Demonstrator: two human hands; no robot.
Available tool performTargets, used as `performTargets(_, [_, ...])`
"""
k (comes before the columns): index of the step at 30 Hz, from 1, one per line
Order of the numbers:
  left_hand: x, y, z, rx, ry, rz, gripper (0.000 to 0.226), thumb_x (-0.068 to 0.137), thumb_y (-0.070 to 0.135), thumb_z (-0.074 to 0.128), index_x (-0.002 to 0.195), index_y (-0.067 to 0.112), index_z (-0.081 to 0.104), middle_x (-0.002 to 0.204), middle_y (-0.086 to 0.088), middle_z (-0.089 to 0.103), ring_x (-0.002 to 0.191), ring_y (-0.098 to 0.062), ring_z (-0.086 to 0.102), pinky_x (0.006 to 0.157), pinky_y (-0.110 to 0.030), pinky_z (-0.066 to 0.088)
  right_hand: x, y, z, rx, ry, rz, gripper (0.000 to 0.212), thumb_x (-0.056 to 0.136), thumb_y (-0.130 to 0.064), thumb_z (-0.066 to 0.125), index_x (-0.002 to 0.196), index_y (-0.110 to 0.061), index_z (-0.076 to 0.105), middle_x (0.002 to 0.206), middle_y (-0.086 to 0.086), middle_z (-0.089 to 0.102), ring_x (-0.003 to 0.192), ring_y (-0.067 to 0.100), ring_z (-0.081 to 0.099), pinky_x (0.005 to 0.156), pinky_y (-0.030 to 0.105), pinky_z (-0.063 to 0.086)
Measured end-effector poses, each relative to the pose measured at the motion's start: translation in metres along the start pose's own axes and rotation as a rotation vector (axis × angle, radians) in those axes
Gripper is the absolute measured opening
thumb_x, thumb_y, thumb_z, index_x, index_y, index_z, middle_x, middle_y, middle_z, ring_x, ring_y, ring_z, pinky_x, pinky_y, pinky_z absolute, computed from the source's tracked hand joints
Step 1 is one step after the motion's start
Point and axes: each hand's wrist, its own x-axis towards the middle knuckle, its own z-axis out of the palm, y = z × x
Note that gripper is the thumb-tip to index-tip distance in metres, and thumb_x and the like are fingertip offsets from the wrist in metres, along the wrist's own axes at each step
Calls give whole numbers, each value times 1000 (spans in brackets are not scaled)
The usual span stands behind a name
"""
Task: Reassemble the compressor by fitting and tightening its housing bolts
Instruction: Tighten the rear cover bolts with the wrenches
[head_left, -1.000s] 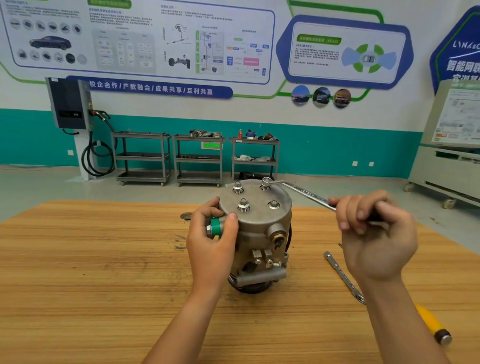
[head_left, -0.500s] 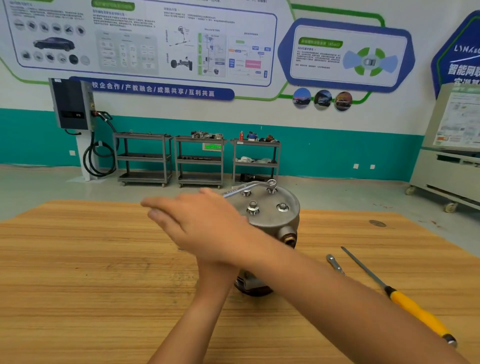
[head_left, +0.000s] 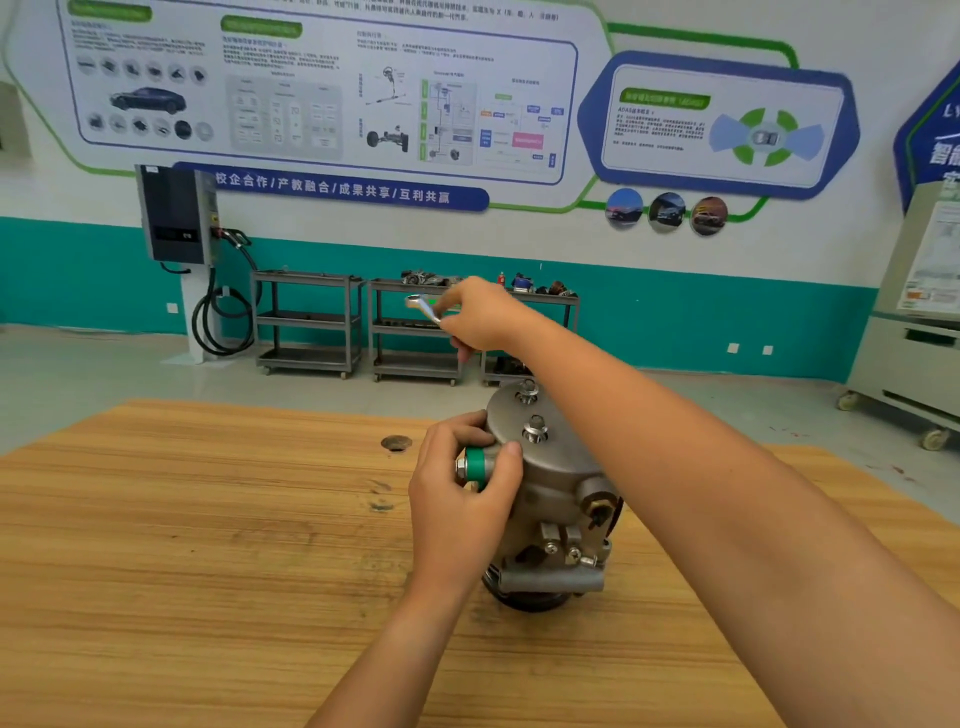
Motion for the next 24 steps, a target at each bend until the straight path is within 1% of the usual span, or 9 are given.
performTargets(4, [1,-2,1,3,-12,31,17,81,9,67,81,20,55,98,17,64,92,2,59,71,-19,49,4,27,-13,69,82,179,34,95,0,46,129,4,48,95,17,61,77,21,62,86,37,54])
performTargets(6, [0,-1,1,18,-7,24,16,81,7,66,82,18,55,99,16,64,93,2,59,74,-18,49,2,43,-20,211,136,292,37,95,0,47,132,4,42,90,15,60,72,20,62,88,39,53])
performTargets(8, [-1,1,0,21,-18,-1,13,81,11,66,83,18,55,100,18,63,95,-1,59,76,-35,53,-2,65,-28,372,219,397,42,96,0,45,137,2,34,90,14,59,67,18,62,86,37,55])
performTargets(10, [-1,3,-2,22,-19,-27,11,80,15,65,84,19,55,101,23,61,94,0,58,73,-50,54,-12,87,-34,594,361,477,45,96,3,44,138,1,29,107,20,56,60,17,63,69,32,58])
performTargets(13, [-1,4,-3,20,-5,-39,11,80,15,64,84,19,55,101,25,61,94,3,58,73,-54,54,-36,112,-37,1154,561,521,40,92,8,48,129,2,34,107,18,58,58,16,65,46,28,56])
performTargets(16, [-3,3,-3,17,14,-49,12,80,13,65,82,19,55,98,24,62,94,3,57,76,-54,53,-63,121,-24,1695,714,390,27,93,7,47,118,-1,44,92,7,61,60,15,67,48,29,56])
performTargets(18, [-3,3,-3,24,23,-48,13,80,13,65,81,20,54,98,23,61,96,3,56,80,-54,52,-86,121,-12,1853,830,255,22,94,4,45,111,-11,47,88,4,62,64,13,67,54,28,56])
performTargets(21, [-3,1,-4,39,47,-38,13,81,15,65,80,21,53,98,21,61,97,4,55,86,-48,50,-132,106,17,1716,954,9,27,93,2,46,95,-23,56,80,-4,66,75,9,67,69,27,53])
performTargets(24, [-1,3,-1,52,68,-29,14,80,20,66,80,22,52,98,19,60,96,6,55,85,-42,51,-174,71,58,952,1017,-201,26,89,-14,52,89,-37,64,98,-18,66,100,1,61,85,22,50])
